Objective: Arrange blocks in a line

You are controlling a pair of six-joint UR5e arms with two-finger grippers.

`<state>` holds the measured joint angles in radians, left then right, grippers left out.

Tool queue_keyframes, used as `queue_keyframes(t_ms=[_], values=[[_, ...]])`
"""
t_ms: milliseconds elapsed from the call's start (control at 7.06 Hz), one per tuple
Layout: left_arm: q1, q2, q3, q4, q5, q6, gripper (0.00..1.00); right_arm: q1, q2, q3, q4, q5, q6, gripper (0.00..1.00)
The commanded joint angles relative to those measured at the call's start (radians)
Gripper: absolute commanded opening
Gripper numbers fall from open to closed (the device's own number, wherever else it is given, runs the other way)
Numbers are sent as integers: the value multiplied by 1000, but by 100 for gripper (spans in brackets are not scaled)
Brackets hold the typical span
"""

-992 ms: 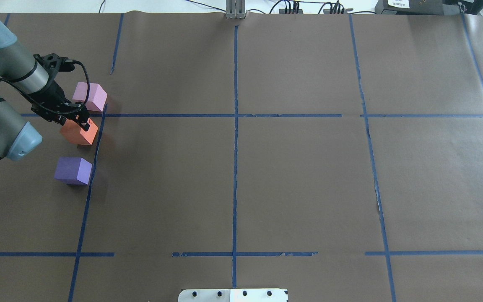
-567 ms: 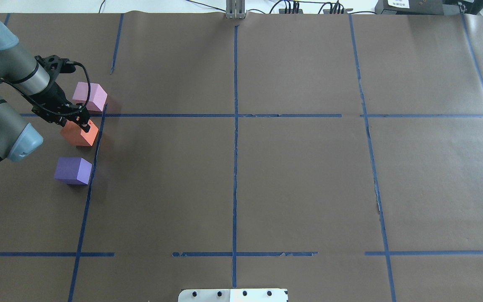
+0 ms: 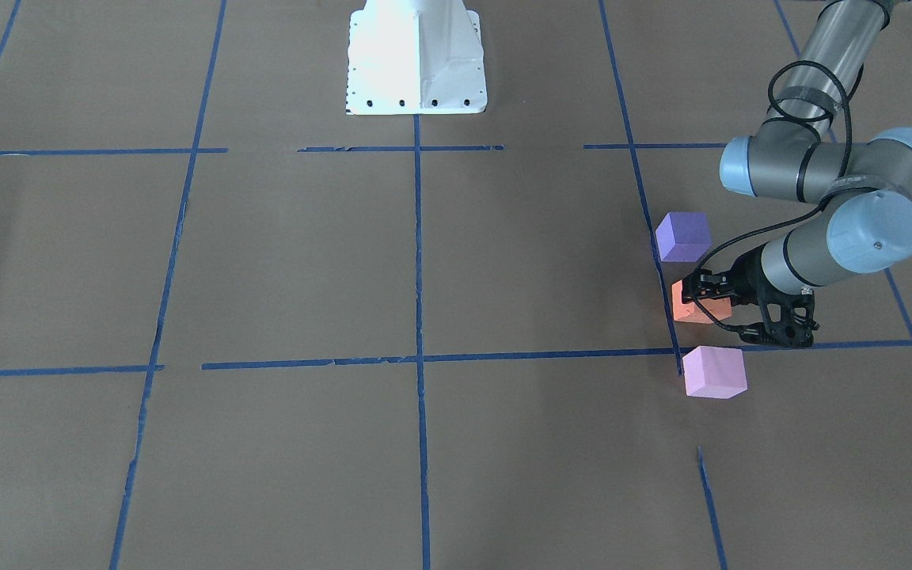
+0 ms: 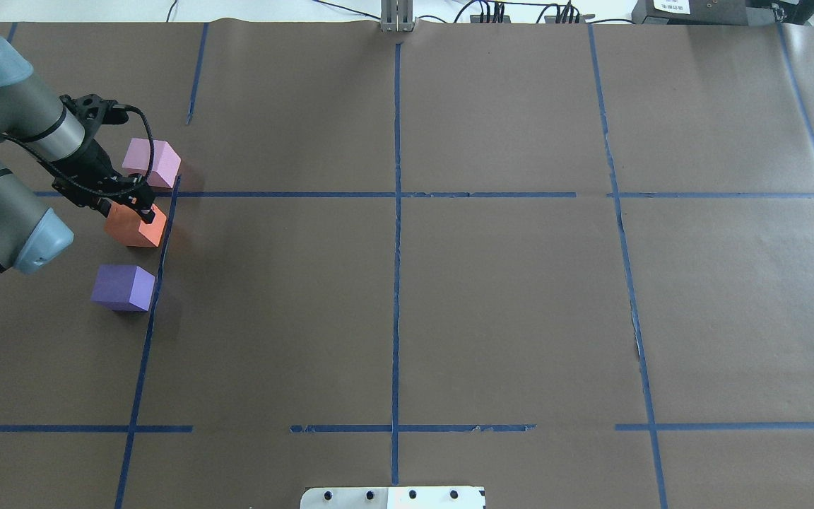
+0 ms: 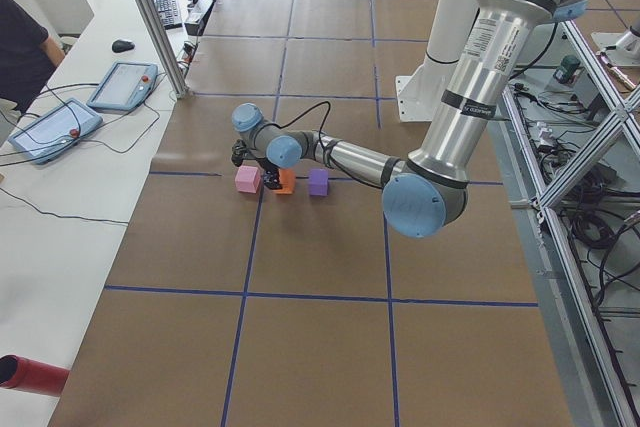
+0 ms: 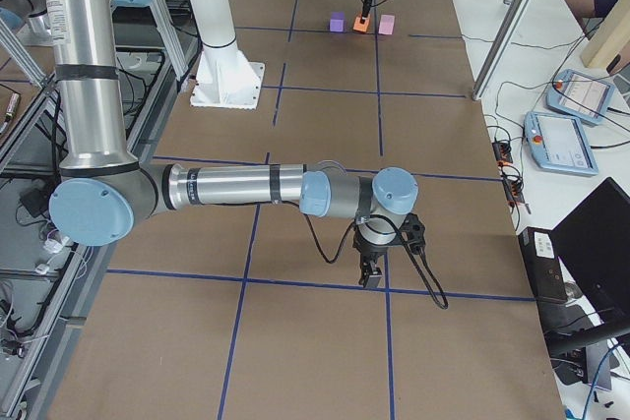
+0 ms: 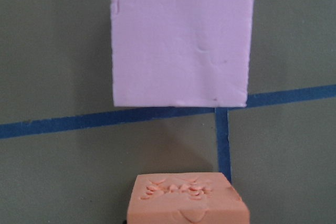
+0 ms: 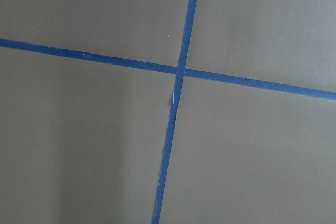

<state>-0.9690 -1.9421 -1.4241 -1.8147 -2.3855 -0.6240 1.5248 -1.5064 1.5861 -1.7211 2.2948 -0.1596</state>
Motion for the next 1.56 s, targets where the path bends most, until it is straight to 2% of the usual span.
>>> queue_keyframes(t_ms=[0, 425, 708, 992, 1133, 1417], values=[[1, 0, -1, 0, 2, 0, 97, 0, 0, 0, 0, 0, 0, 100], [-5, 3, -38, 11, 6, 0, 100, 0, 0, 0, 0, 0, 0, 100], [-40, 17, -126, 46, 25, -5, 100, 0, 0, 0, 0, 0, 0, 100], [-103, 70, -286, 161, 46, -3, 100, 0, 0, 0, 0, 0, 0, 100], [-165, 112, -332, 163, 46, 3, 100, 0, 0, 0, 0, 0, 0, 100], [-296, 231, -340, 160, -6, 10, 100, 0, 0, 0, 0, 0, 0, 100]])
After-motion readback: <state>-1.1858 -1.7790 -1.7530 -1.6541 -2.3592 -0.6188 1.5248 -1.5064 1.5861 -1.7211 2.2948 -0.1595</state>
